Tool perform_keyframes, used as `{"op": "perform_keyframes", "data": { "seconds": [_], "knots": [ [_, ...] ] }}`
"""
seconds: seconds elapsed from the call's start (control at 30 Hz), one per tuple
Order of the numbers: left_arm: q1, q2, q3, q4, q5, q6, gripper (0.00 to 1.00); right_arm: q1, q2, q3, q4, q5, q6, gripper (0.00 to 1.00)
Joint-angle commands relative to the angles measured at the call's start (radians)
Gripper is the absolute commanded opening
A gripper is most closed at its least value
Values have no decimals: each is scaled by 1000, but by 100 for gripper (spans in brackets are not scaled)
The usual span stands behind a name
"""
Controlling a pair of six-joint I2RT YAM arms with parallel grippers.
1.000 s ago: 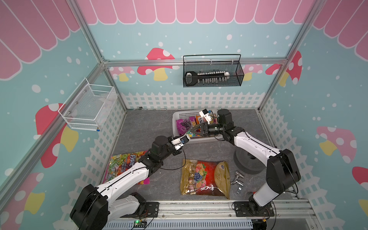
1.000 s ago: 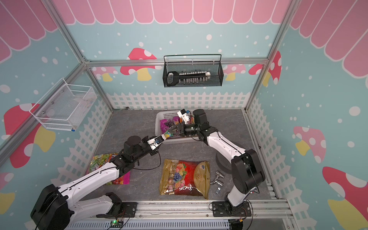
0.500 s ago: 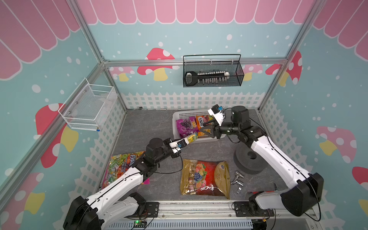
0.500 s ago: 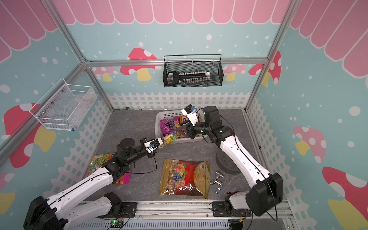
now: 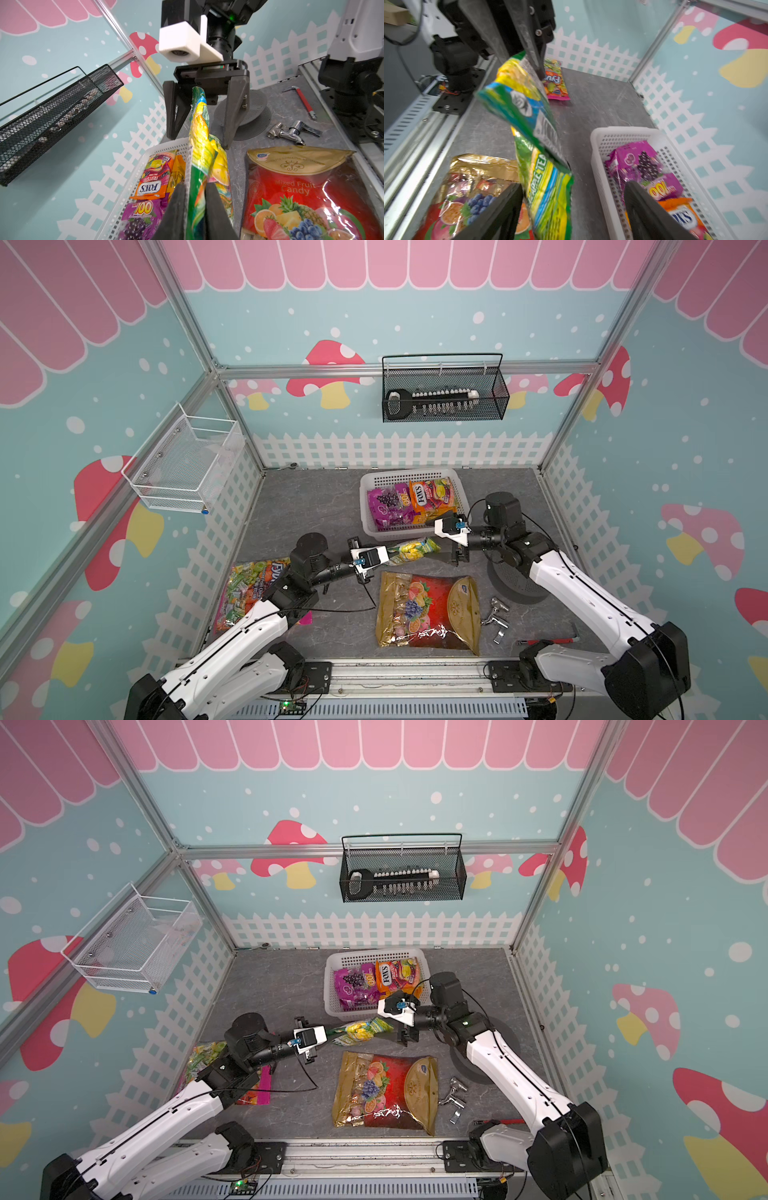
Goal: Put the candies in the basket
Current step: Pick up the candy at the center of the board.
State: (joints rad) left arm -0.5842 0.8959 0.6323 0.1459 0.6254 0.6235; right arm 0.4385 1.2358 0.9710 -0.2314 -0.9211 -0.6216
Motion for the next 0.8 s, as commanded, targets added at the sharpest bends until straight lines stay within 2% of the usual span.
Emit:
{"op": "perform_keyframes", "data": {
  "seconds": [0.0,0.13,0.2,0.3,0.37,0.4,0.47,0.57,0.6,0.7,0.77],
  "knots": [
    [-4,-5,9,19,82,-26,5,2,42,12,-68,-249,-35,78],
    [-4,4,8,48,78,-52,5,19,93,6,-39,-326,38,65],
    [-3,11,4,70,67,-73,5,25,119,14,-21,-324,69,51],
    [-3,19,-4,103,46,-113,5,24,163,45,-13,-285,131,23],
    [-3,28,-17,157,-17,-170,8,23,195,71,-16,-286,161,15],
    [-2,30,-29,188,-46,-197,15,22,209,80,-15,-299,170,14],
    [-2,27,-55,258,-108,-278,50,19,246,106,-13,-334,207,11],
    [-2,5,-84,321,-199,-317,91,13,308,163,0,-355,305,10],
    [-3,-4,-91,334,-245,-321,98,8,331,185,14,-339,364,10],
    [0,-30,-112,361,-417,-322,99,-9,398,254,55,-225,548,10],
    [0,-33,-117,356,-542,-327,99,-11,448,314,55,-159,622,10]
  ]
}}
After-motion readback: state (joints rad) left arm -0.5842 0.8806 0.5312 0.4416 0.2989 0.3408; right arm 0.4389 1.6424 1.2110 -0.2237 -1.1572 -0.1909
